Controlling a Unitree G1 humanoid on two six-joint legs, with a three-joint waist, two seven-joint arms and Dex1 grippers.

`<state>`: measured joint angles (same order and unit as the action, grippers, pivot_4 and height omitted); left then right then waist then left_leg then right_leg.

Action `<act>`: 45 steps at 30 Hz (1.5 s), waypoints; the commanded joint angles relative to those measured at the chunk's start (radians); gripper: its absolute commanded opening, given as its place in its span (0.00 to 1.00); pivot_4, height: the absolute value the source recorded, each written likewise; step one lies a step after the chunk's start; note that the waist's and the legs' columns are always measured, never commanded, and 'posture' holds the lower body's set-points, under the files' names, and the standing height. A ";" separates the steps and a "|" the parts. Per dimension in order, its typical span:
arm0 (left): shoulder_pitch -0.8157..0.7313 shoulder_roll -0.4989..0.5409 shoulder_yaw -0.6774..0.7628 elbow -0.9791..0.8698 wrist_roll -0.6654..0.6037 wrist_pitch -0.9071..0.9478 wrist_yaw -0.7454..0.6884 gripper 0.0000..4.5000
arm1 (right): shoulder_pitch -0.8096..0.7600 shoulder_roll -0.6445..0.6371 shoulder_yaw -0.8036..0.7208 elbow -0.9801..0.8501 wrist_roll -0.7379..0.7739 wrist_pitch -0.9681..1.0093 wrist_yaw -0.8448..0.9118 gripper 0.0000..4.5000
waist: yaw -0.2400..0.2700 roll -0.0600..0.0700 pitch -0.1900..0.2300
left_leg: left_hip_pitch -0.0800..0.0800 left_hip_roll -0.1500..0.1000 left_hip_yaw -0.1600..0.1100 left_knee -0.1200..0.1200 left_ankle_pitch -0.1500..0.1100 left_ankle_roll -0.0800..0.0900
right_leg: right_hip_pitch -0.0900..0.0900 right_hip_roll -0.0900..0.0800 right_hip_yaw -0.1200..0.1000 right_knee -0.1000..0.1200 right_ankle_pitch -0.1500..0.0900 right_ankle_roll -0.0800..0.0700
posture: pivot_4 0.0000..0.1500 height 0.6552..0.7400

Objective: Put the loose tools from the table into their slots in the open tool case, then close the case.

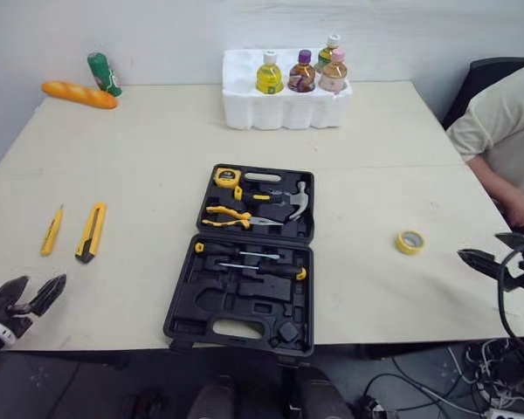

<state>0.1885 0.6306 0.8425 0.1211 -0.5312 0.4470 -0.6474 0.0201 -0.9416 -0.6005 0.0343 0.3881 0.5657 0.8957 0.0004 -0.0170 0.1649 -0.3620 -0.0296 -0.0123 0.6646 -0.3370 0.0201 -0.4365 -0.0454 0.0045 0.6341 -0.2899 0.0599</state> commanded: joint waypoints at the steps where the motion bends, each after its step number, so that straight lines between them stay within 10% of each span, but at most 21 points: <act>1: -0.003 0.037 0.090 0.062 -0.018 -0.007 0.065 1.00 | -0.009 -0.046 -0.057 0.118 -0.017 -0.081 0.010 0.98 | 0.001 0.001 0.001 | 0.005 0.000 -0.001 -0.002 -0.001 0.000 | 0.006 0.000 -0.001 -0.003 0.000 0.000 | 1.00 0.96; 8: -0.054 0.052 0.021 0.013 -0.003 0.026 0.126 1.00 | -0.054 -0.048 -0.027 0.144 0.004 -0.119 0.015 0.98 | -0.002 0.002 0.001 | 0.009 0.001 -0.001 -0.004 -0.002 0.001 | 0.011 0.000 -0.001 -0.006 0.000 0.000 | 1.00 0.96; 15: -0.221 0.108 -0.108 0.034 0.074 0.128 0.283 1.00 | -0.066 -0.081 0.063 -0.302 0.287 0.121 0.168 0.98 | -0.004 0.004 0.002 | 0.009 0.001 -0.001 -0.004 -0.002 0.000 | 0.010 0.001 -0.001 -0.004 0.000 0.000 | 1.00 0.96; 23: -0.454 0.264 -0.230 0.341 0.122 0.256 0.254 1.00 | -0.335 -0.118 0.202 -0.526 0.607 0.299 0.171 0.98 | -0.002 0.002 0.002 | 0.008 0.002 -0.002 -0.004 -0.002 -0.001 | 0.010 0.001 -0.002 -0.007 0.000 0.000 | 1.00 0.96; 34: -0.770 0.336 -0.493 0.812 0.288 0.072 0.092 1.00 | -0.551 -0.067 0.397 -0.525 0.624 0.279 0.215 0.98 | 0.000 0.002 0.002 | 0.003 0.001 -0.002 -0.004 -0.003 0.000 | 0.005 0.000 -0.003 -0.009 0.000 0.000 | 1.00 0.96; 45: -0.804 0.348 -0.515 0.882 0.325 -0.022 0.066 0.12 | -0.515 -0.064 0.393 -0.543 0.627 0.269 0.201 1.00 | 0.000 0.002 0.002 | 0.003 0.001 -0.002 -0.004 -0.002 0.000 | 0.005 0.000 -0.003 -0.007 0.000 0.000 | 1.00 0.96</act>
<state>-0.6191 0.9547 0.3253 0.9977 -0.2225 0.4454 -0.5836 -0.4944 -0.9997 -0.1747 -0.4830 1.0061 0.8513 1.0960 0.0008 -0.0153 0.1668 -0.3592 -0.0281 -0.0143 0.6608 -0.3395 0.0198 -0.4311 -0.0458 0.0014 0.6269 -0.2898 0.0601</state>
